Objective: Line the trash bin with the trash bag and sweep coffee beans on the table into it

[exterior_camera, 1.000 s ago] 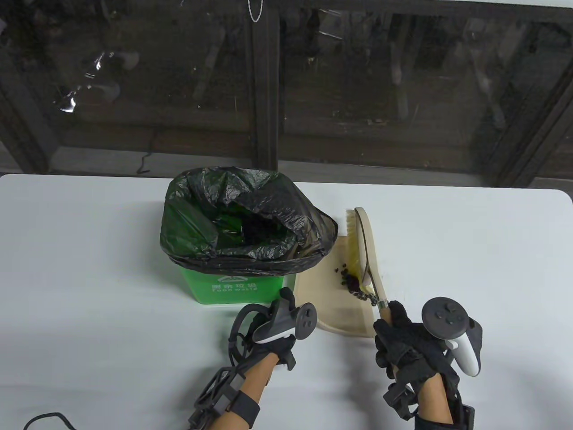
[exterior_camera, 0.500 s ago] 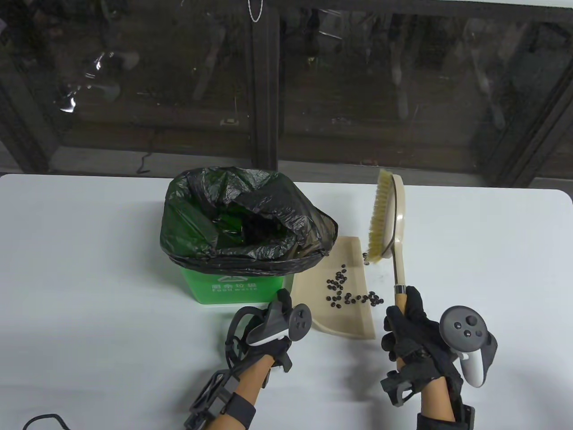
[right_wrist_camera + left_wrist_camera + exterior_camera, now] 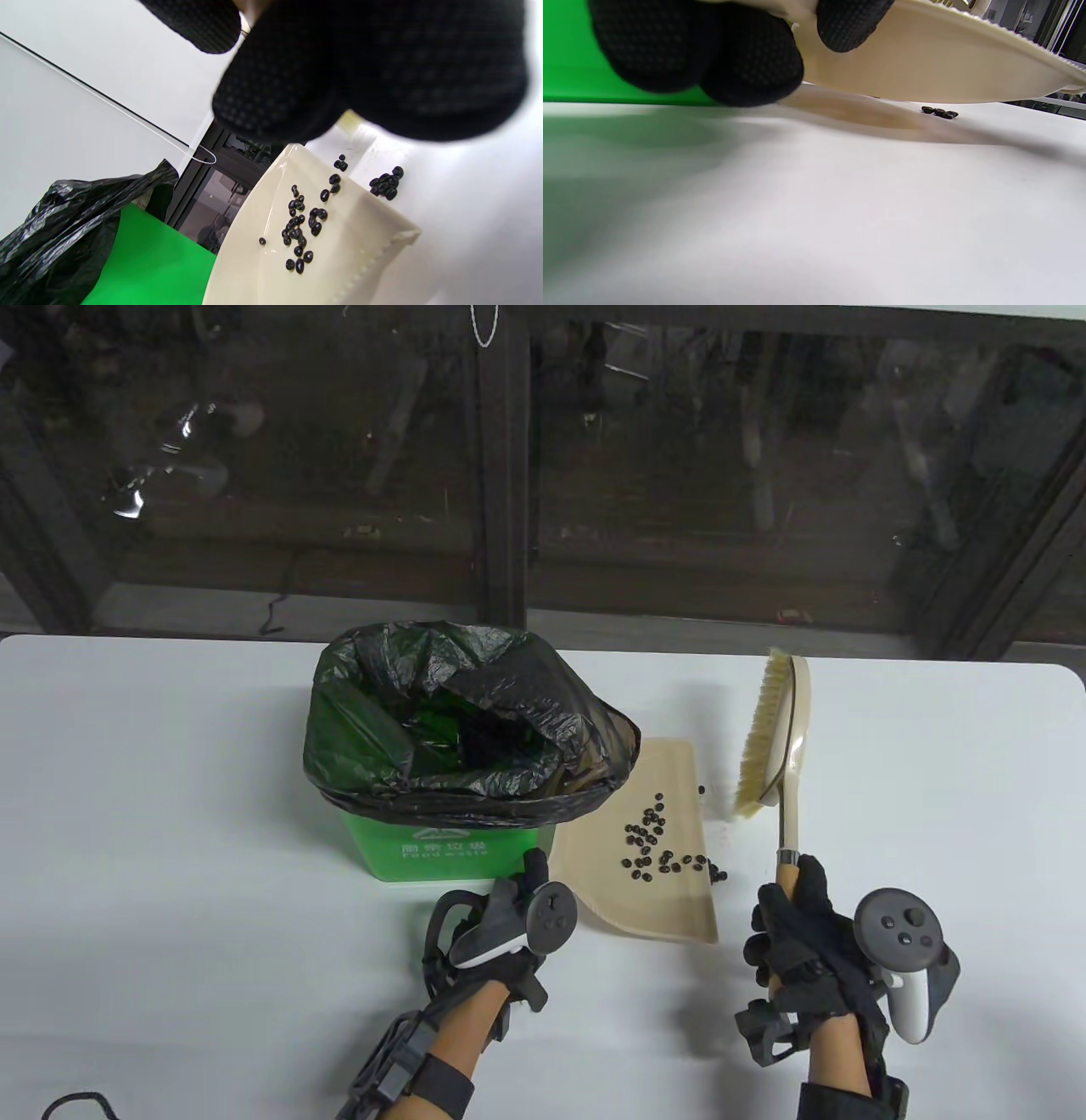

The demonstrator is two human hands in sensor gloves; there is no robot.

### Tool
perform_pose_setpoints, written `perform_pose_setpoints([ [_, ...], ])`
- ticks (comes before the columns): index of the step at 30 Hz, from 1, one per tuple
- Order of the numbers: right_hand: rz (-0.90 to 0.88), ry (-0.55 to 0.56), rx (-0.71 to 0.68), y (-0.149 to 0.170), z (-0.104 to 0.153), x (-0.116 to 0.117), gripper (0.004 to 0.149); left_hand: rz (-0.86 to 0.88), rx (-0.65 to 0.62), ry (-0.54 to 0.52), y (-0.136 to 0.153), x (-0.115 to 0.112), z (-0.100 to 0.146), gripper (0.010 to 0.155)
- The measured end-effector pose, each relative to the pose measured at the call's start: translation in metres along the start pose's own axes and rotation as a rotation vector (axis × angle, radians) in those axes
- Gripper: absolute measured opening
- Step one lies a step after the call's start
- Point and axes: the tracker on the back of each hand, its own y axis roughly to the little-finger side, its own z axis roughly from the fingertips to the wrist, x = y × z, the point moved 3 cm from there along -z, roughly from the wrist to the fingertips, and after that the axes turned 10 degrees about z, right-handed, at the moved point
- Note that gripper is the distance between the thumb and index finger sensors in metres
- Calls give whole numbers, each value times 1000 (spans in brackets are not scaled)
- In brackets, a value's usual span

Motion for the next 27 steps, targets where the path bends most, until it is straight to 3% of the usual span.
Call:
perform_pose_setpoints([
  [20,-113,25,129,37,-4,-3,68,86,-203,-27,-28,51,40,68],
  [27,-124,1,133,36,-5,-1,68,152,-286,-46,-48,85,49,68],
])
